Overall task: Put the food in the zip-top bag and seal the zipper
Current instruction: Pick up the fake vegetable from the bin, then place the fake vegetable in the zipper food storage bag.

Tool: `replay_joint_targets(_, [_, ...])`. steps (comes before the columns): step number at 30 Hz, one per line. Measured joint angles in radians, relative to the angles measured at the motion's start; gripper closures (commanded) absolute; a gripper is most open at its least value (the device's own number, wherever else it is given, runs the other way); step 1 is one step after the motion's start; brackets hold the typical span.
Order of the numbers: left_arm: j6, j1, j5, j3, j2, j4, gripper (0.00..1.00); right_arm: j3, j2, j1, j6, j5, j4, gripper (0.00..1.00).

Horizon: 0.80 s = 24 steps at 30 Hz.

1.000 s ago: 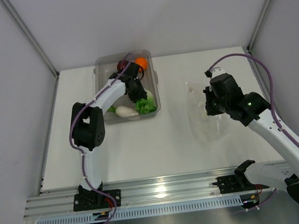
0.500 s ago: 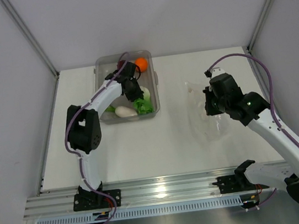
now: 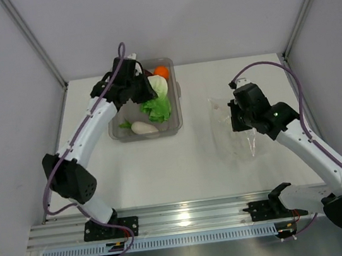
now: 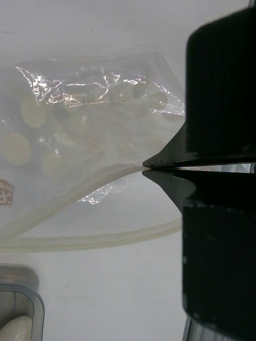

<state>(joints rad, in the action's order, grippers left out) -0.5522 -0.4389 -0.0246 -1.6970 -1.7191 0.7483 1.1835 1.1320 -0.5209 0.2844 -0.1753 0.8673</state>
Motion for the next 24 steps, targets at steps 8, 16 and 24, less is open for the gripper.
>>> replay_joint_targets(8, [0.063,-0.100,-0.375,0.117,0.220,-0.038,0.98,-0.012,0.018,0.000,-0.024,-0.004,-0.030,1.00])
replay_joint_targets(16, [-0.013,-0.249,-0.699,0.357,0.250,-0.160,0.97,-0.043,0.018,-0.003,-0.036,0.001,-0.070,1.00])
replay_joint_targets(24, [-0.098,-0.294,-0.798,0.370,0.160,-0.259,0.98,-0.078,0.005,-0.049,-0.055,0.010,-0.104,1.00])
